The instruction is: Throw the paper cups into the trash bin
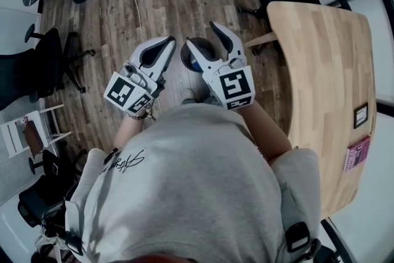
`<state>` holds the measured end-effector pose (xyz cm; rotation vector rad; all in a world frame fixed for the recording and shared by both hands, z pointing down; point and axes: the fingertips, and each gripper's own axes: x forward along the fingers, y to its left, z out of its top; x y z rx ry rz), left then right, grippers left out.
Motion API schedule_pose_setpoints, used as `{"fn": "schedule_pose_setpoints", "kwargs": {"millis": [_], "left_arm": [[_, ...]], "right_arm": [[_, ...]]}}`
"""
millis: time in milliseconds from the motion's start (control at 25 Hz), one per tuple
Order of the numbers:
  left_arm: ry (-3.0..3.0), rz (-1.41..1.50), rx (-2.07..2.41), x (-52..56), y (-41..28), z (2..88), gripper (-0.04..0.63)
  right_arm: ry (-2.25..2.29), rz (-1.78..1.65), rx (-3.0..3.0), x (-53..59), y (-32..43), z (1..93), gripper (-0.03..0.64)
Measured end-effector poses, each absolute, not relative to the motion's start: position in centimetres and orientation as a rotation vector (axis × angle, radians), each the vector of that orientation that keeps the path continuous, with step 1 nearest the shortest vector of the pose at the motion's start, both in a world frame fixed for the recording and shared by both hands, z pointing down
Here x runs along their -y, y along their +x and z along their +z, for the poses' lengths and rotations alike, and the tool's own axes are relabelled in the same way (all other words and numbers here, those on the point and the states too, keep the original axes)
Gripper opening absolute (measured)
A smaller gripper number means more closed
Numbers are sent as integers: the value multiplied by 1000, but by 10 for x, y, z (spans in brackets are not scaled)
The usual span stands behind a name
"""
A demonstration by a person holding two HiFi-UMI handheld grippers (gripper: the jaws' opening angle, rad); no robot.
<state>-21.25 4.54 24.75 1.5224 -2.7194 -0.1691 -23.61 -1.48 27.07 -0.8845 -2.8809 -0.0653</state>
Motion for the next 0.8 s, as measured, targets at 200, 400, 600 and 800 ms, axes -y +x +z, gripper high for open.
{"fn": "schedule_pose_setpoints", "kwargs": {"millis": [200, 400, 600, 800], "left_arm": [[1527, -151, 2735, -46, -211, 238, 3], [1528, -137, 2750, -45, -212, 232, 3], [1548, -119, 2769, -42, -212, 222, 3], [1555, -118, 2784, -40, -214, 216, 3]], "right_arm": [[-891, -83, 2927, 18, -237, 254, 222], [-909, -114, 2939, 20, -238, 248, 165], [-920, -94, 2954, 22, -239, 240, 129], [-930, -73, 2964, 23, -241, 236, 93]]}}
